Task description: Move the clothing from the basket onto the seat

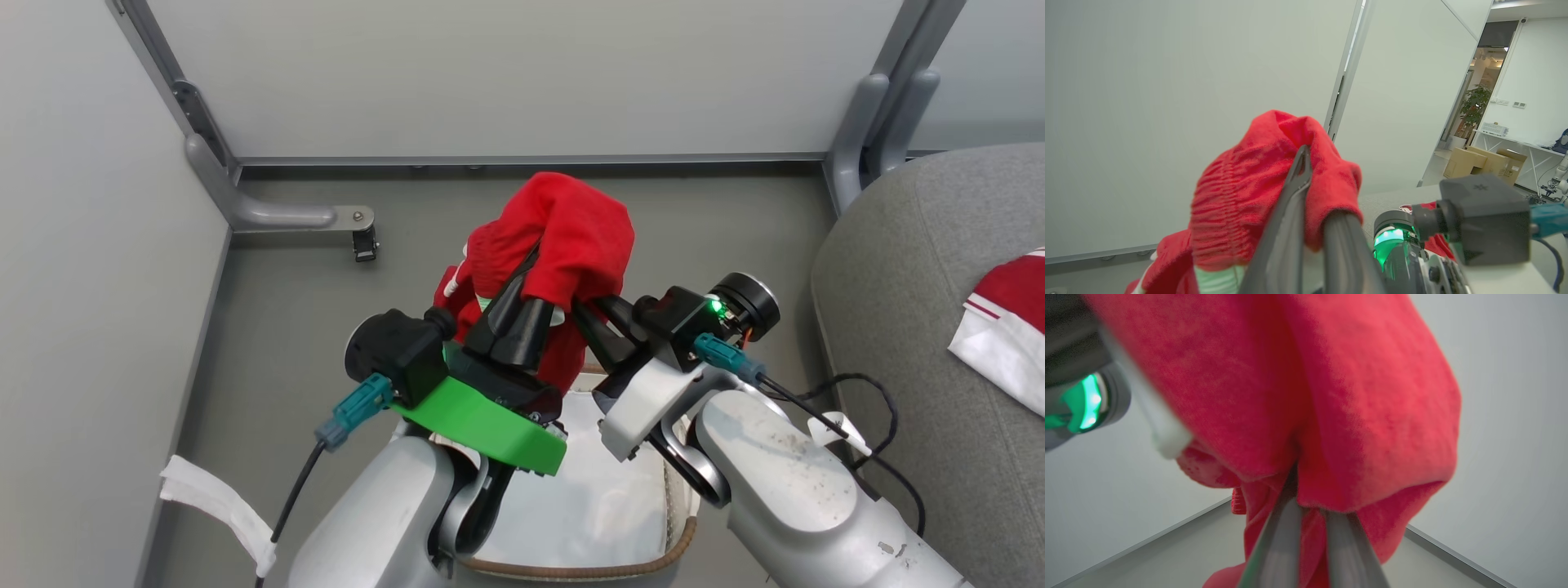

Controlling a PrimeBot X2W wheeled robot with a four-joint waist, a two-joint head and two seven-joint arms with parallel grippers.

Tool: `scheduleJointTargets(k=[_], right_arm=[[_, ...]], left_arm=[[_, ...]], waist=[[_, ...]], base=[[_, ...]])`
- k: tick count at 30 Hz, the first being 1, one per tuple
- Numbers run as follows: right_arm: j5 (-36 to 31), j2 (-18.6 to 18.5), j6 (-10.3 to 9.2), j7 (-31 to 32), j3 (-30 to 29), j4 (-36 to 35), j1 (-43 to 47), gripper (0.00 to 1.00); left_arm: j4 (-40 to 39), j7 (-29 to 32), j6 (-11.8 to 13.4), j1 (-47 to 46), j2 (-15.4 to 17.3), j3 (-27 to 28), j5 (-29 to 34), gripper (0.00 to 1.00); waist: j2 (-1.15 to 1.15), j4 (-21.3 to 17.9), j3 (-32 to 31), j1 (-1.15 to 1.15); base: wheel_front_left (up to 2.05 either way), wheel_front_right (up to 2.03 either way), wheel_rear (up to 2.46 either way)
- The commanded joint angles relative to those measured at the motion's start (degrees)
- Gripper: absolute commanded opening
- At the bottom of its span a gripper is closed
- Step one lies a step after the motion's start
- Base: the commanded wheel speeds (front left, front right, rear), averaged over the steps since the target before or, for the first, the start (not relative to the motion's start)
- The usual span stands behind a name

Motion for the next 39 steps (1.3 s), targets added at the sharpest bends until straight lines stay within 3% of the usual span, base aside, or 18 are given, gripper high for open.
scheduleJointTargets(k=[1,4,5,6,11,22,30,39], right_arm=[[0.32,0.03,-0.08,-0.12,-0.29,-0.15,-0.06,0.00],[0.41,0.07,-0.08,-0.12,-1.75,-0.74,1.12,0.00],[0.45,-0.06,-0.08,-0.12,-2.22,-1.02,1.45,0.00],[0.41,-0.27,-0.08,-0.12,-2.91,-1.49,1.81,0.00],[0.76,-1.47,-0.08,-0.12,-6.22,-3.93,4.31,0.00],[1.54,-3.74,-0.08,-0.12,-14.57,-10.42,10.06,0.00],[1.73,-2.15,-0.08,-0.12,-19.58,-14.05,13.78,0.00],[1.20,-1.19,-0.08,-0.12,-23.91,-15.14,13.07,0.00]], left_arm=[[0.19,-0.02,0.34,-0.26,0.15,0.22,-0.12,0.00],[1.05,-0.02,0.83,-0.08,0.16,0.68,0.42,0.02],[1.26,-0.02,0.81,-0.14,0.14,0.78,0.92,0.34],[1.42,-0.02,0.80,-0.26,0.13,1.10,1.53,1.00],[3.73,-0.01,0.15,1.22,0.17,2.75,3.86,1.00],[7.33,-0.02,-1.75,1.78,0.21,6.05,7.97,1.00],[9.15,-0.01,-2.66,2.05,0.22,6.89,8.87,1.00],[10.49,-0.01,-3.07,-0.02,0.27,6.62,9.39,1.00]], waist=[[0.00,0.27,0.30,0.00],[0.00,-0.13,0.64,0.00],[0.00,-0.45,0.76,0.00],[0.00,-0.99,0.93,0.00],[0.00,-5.56,1.37,0.00],[0.00,-22.02,3.81,0.00],[0.00,-32.36,6.01,0.00],[0.00,-37.31,9.49,0.00]], base=[[0.00,0.00,0.00],[0.00,0.00,0.00],[0.00,0.00,0.00],[0.00,0.00,0.00],[0.00,0.00,0.00],[0.00,0.00,0.00],[0.00,0.00,0.00],[0.00,0.00,0.00]])
